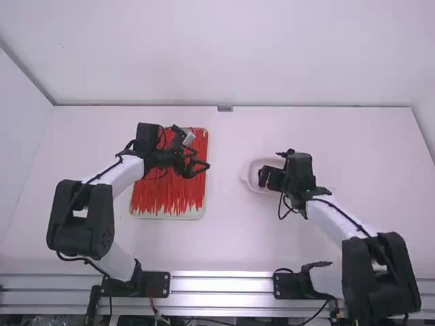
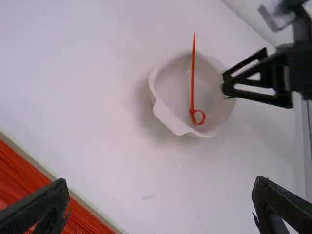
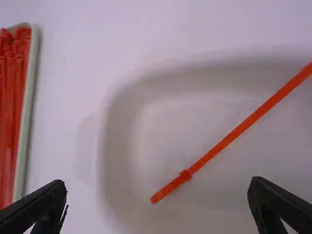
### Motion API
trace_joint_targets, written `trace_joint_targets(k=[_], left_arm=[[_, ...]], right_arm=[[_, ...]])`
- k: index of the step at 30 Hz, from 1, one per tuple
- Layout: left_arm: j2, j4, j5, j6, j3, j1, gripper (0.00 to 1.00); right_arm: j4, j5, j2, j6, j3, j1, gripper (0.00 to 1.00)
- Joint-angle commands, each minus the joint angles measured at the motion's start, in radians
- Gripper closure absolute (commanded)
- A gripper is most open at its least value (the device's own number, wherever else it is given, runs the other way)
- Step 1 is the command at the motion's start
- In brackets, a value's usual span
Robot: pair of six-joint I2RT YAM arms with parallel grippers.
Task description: Fasten the cable tie
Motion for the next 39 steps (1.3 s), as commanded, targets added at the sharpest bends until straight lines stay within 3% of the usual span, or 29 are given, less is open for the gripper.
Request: trace_joint_targets(k=[1, 10, 21, 31, 39], left_arm=[[-0.010, -0.005, 0.015, -0.033, -0.002, 0.038, 0.01], [-0.058, -0.041, 0.098, -0.029, -0.002, 0.131, 0.01], [-0.071, -0.053, 0.090, -0.026, -0.002, 0.138, 0.01], [-0.169, 0.045, -0.008, -0.124, -0.101, 0.057, 0.11], [-0.292, 0.071, -0.131, -0.246, -0.223, 0.057, 0.23]], right_arm=[[-0.034, 0.030, -0.078, -0.002, 0.019, 0.026, 0.01], [-0.146, 0.123, -0.257, 0.000, 0.019, 0.110, 0.01], [-0.196, 0.174, -0.325, 0.002, 0.019, 0.137, 0.01], [-0.089, 0.150, -0.432, -0.104, -0.088, 0.029, 0.12], [-0.054, 0.150, -0.580, -0.252, -0.236, -0.118, 0.26]])
